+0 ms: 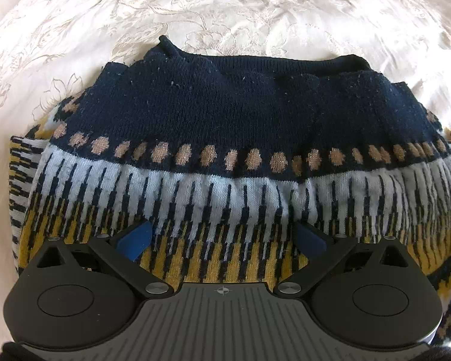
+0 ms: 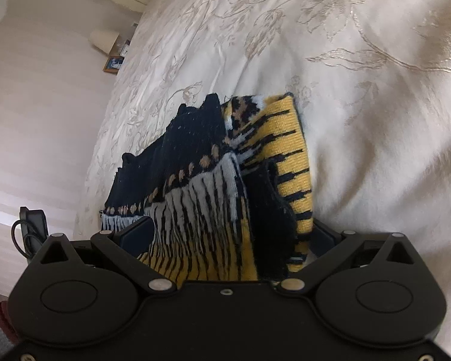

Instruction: Fold small clothes

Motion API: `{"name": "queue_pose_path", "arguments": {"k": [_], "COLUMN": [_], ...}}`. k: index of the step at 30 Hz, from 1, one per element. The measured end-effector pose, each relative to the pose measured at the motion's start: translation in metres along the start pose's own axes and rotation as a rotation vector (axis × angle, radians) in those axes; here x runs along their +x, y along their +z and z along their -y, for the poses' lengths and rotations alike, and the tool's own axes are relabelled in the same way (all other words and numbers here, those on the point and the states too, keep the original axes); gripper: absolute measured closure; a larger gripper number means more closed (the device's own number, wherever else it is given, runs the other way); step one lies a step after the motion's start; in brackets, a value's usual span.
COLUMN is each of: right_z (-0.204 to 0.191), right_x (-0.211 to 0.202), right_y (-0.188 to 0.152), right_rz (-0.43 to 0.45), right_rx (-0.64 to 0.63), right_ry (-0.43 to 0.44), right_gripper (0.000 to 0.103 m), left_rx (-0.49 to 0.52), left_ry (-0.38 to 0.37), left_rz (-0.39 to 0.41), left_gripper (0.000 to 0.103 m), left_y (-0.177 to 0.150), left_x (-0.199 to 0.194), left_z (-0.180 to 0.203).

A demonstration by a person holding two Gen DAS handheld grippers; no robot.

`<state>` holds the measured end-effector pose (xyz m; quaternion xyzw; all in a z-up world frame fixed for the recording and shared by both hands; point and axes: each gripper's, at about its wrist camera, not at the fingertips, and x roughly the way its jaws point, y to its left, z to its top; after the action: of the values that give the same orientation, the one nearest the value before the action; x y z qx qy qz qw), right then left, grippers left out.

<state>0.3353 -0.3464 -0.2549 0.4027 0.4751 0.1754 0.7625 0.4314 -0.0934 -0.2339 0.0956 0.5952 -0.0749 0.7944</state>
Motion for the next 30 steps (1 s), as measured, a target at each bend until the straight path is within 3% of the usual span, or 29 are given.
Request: {"name": "queue_pose_path", "arguments": {"k": [2,3,5,6,10,13,18,21,26,30], "right_z": [-0.003,-0.005,-0.008,-0.01,-0.017,-0.021,-0.023,-0.023,-0.033,-0.048], "right_x": [0.002,0.003,0.008,0.01,0.007,0.001,-0.007,-0.012,-0.014,-0.017], "right_y": [0.002,0.002,0.003,0.003,0.001,0.0,0.001,0.002,0.003,0.002], "right_rz": [-0.017,-0.032,-0.081,-0.101,-0.096,-0.076,-0.054,-0.047,-0.04,-0.029], "right_rx": [-0.018,-0.026,-0.03,-0.036,-0.072,-0.065,-0.03,-0.02,-0.031,-0.047], "right_ry": [0.002,0.01,-0.006,-0.02,-0.026,-0.029,-0.025,-0.03,-0.043,-0.088], "right_gripper": [0.005,0.025,0.056,0.059,0.064,0.065,0.065,0.065,0.067,0.068], "left_rx": [0.001,0.001,0.01,0.024,0.101,0.081,0.11,0.117,0.079,0.017], "left_ry": [-0.004,-0.004,0.008,0.019,0.076,0.112,0.115,0.101,0.103,0.064], "left_rz": [-0.011,-0.008,0.024,0.053,0.121,0.139,0.082,0.083,0.195,0.224], "left_gripper": [0.001,0.003,0.015,0.025,0.029,0.029,0.027,0.03,0.033,0.033], "left_y": [0.001,0.0,0.0,-0.001,0.003,0.015,0.034,0.039,0.012,-0.026], "left_x": [0.0,-0.001,-0.011,-0.017,-0.03,-0.023,0.0,-0.007,-0.058,-0.1], "left_z": [-0.001,-0.002,-0.002,0.001,0.02,0.027,0.034,0.029,0.018,-0.005]}}
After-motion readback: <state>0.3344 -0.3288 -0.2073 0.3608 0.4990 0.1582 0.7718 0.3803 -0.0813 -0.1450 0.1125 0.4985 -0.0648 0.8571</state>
